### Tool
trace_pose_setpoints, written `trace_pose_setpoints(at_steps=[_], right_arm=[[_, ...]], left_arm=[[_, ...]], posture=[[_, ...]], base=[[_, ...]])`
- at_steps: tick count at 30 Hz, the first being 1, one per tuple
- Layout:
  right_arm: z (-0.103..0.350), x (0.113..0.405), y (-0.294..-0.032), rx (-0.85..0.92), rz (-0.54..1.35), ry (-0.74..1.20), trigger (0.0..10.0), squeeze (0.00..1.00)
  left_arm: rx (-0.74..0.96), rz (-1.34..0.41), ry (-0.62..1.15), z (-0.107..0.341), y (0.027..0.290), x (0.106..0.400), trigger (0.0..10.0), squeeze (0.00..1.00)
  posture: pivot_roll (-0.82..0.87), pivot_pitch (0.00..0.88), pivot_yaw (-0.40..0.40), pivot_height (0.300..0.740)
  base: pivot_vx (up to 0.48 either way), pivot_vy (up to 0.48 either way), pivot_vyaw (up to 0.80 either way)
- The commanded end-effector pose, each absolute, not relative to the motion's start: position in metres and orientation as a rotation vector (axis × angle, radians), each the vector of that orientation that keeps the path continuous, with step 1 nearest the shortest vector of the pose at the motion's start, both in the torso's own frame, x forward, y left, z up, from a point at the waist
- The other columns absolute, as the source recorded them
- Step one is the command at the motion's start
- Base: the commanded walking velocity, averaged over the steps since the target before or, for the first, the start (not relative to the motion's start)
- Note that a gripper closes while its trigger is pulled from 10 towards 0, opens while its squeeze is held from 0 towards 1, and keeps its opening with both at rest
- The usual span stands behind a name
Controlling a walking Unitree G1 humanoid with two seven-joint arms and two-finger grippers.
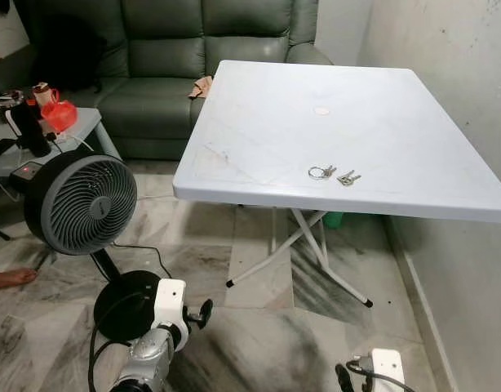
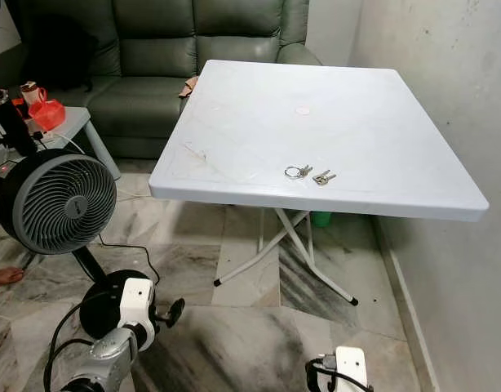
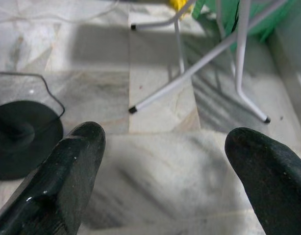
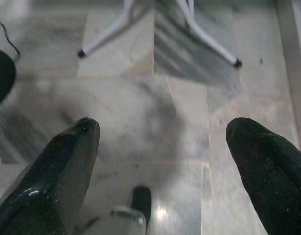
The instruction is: Hang keys on a hook
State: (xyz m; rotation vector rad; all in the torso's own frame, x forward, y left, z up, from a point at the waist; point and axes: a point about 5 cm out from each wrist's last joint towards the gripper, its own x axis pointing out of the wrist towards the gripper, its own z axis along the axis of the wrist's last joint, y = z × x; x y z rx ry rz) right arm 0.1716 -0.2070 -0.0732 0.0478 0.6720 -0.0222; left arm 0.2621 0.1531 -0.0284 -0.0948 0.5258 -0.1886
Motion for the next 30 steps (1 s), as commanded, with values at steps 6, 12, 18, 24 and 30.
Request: trace_pose_setpoints(at_steps=[6, 12, 18, 24, 30], right_arm=[[-0.054, 0.196, -0.203, 0.062, -0.003, 0.497, 10.0, 0.0], [-0.027, 0.225, -0.195, 0.06, 0.04, 0.299, 10.0, 0.0], [0.001, 0.247, -0.191, 0.057, 0.064, 0.137, 10.0, 0.0], [0.028, 0.263, -0.189, 0.058, 0.084, 0.006, 10.0, 0.0], [0.048, 0.271, -0.188, 0.044, 0.103, -0.068, 10.0, 0.0]], left_arm=[[-0.127, -0.187, 0.388, -0.004, 0.157, 0.285, 10.0, 0.0], [-0.153, -0.199, 0.284, 0.016, 0.157, 0.302, 10.0, 0.0], [-0.165, -0.206, 0.214, 0.033, 0.156, 0.315, 10.0, 0.0], [-0.11, -0.208, 0.132, 0.05, 0.157, 0.324, 10.0, 0.0], [-0.139, -0.229, 0.055, 0.066, 0.154, 0.33, 10.0, 0.0]], posture=[[-0.05, 0.0, 0.012, 0.74], [-0.05, 0.0, 0.016, 0.74], [-0.06, 0.0, 0.02, 0.74], [-0.04, 0.0, 0.014, 0.74], [-0.03, 0.0, 0.005, 0.74]], base=[[0.0, 0.0, 0.0], [0.0, 0.0, 0.0], [0.0, 0.0, 0.0], [0.0, 0.0, 0.0], [0.0, 0.0, 0.0]])
